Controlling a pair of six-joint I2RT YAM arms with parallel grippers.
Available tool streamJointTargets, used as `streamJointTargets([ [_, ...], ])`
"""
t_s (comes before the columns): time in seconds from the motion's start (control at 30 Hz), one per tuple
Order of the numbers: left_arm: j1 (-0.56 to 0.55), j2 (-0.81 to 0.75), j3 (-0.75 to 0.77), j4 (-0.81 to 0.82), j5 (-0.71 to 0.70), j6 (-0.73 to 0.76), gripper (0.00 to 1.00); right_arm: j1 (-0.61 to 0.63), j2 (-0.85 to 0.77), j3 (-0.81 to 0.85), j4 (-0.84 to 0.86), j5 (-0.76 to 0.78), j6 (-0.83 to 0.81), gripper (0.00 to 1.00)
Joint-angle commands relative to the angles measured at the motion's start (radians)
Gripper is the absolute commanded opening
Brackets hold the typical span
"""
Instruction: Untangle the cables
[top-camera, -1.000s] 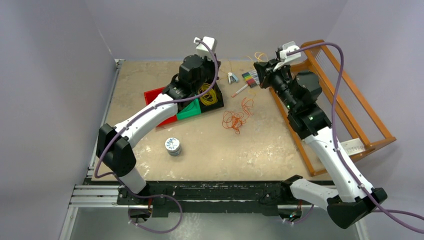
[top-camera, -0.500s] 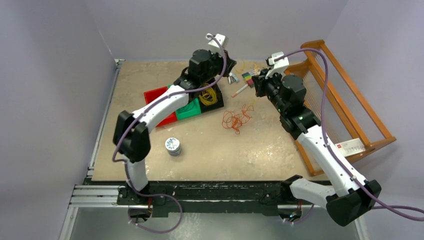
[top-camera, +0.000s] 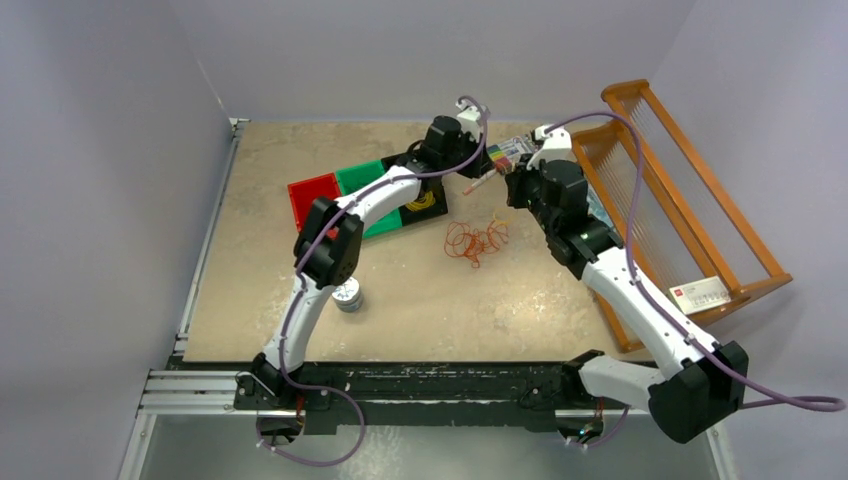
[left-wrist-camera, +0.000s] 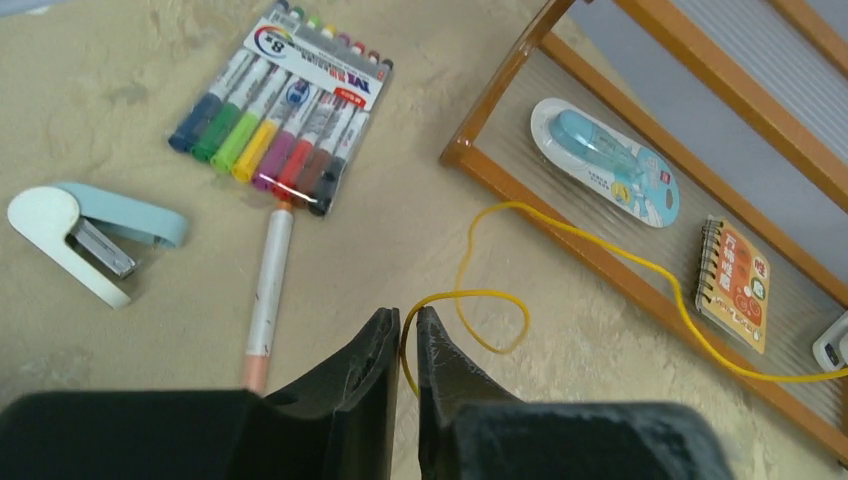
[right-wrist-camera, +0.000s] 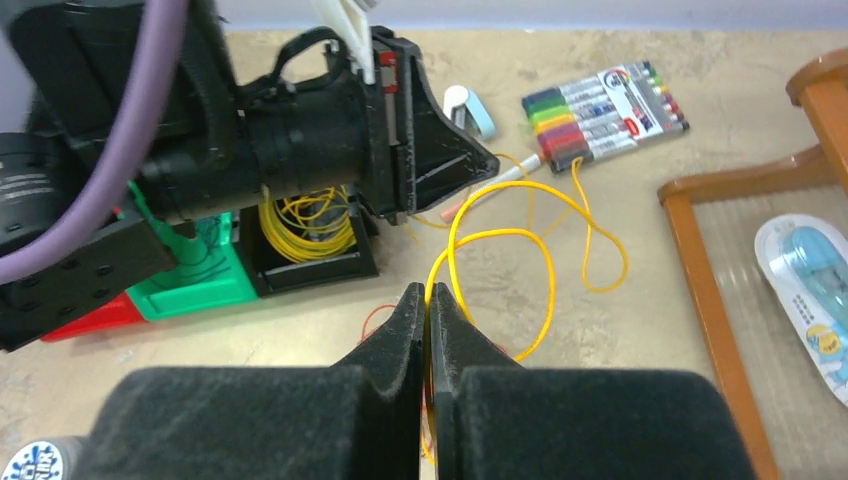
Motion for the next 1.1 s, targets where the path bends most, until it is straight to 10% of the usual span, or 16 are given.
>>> streamJointTargets([
  [0.0,0.004,-0.084,-0.044,0.057,-0.002,0.003,0.15,-0.014,0.017,-0.003,0.016,0.11,0.062,0.0],
  [0.33,0.025,-0.345,-0.397,0.184,-0.142,0.011,0.6,-0.09,0.067,0.002,0.009,0.077,0.07,0.0],
  [0.73,0.025,-0.475,-0.801,0.627,0.101,-0.096,0.64,-0.151,0.062,0.014,0.022,-0.015,0.091,0.0],
  [1.07,-0.032,-0.419,-0.847,0.744,0.202,-0.058,0.65,-0.168,0.048,0.041,0.018,-0.117,0.115,0.0],
])
